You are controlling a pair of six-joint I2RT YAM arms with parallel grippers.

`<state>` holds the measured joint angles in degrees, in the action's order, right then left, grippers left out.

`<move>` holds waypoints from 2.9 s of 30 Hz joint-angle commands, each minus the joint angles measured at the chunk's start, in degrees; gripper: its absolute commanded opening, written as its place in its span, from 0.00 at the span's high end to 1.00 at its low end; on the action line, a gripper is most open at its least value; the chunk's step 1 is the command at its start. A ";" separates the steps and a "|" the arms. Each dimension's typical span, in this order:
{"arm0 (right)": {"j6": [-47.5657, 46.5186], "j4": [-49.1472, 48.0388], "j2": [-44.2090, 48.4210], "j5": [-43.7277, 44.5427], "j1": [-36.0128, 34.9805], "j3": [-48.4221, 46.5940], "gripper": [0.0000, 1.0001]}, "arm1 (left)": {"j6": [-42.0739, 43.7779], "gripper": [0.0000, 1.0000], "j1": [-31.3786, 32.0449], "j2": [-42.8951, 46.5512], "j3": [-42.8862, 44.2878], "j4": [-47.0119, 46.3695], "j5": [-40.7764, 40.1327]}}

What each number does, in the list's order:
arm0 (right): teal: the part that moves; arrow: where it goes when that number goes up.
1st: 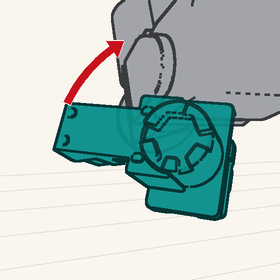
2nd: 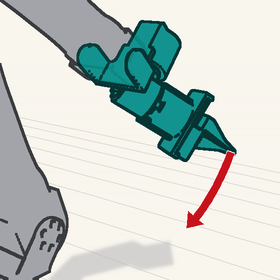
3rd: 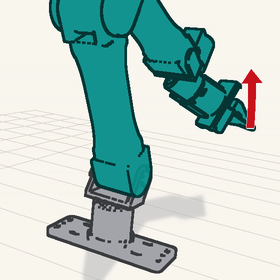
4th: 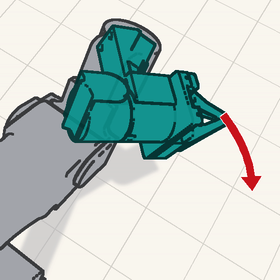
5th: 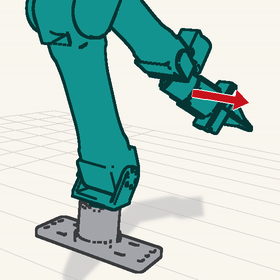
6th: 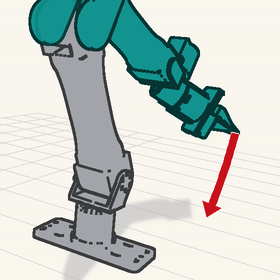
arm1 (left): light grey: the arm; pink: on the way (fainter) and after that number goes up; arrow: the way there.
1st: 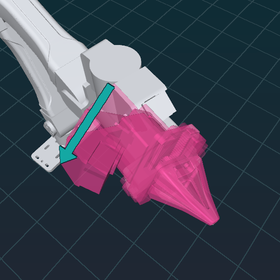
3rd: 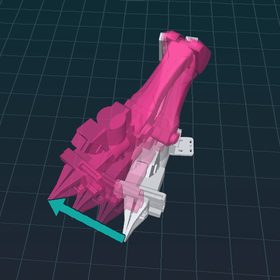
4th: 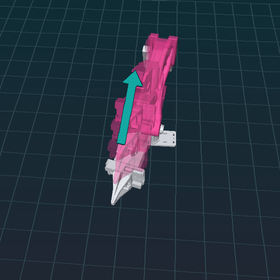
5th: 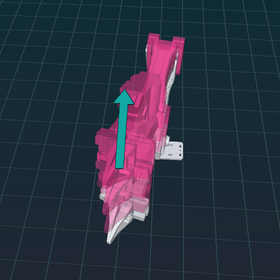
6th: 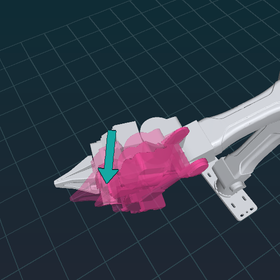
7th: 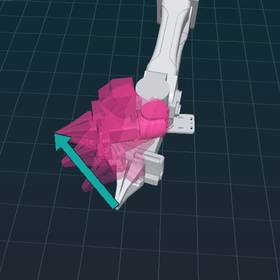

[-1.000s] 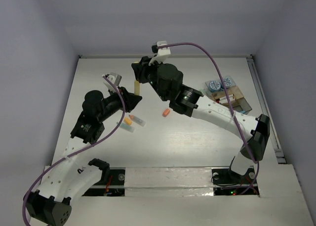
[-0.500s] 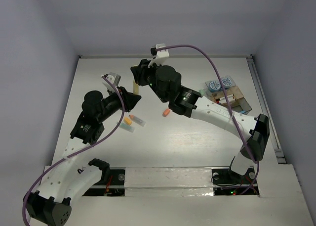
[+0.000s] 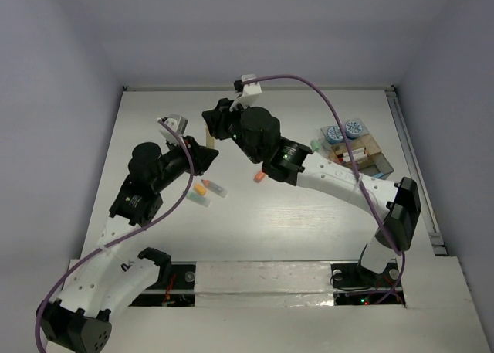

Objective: Sort the stationery into containers
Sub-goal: Close the pen cap on the pen, then place the pen in the storage box.

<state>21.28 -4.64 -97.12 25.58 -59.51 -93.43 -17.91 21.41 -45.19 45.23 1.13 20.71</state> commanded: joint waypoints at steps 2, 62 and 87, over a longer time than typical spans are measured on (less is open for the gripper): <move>3.94 -1.95 2.11 -5.01 0.36 2.63 1.00 | 0.33 1.00 0.30 2.12 -0.23 -4.11 -1.19; 29.09 -13.20 7.91 -17.42 -13.62 43.51 1.00 | -3.62 1.00 -0.23 -1.30 6.80 -8.15 -4.01; 16.69 2.78 23.81 -6.54 30.40 32.49 1.00 | 1.04 0.04 3.90 4.06 1.79 -3.59 -2.51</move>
<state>40.38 -7.20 -78.50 14.74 -31.48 -64.58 -18.44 25.08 -42.85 45.36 0.23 20.18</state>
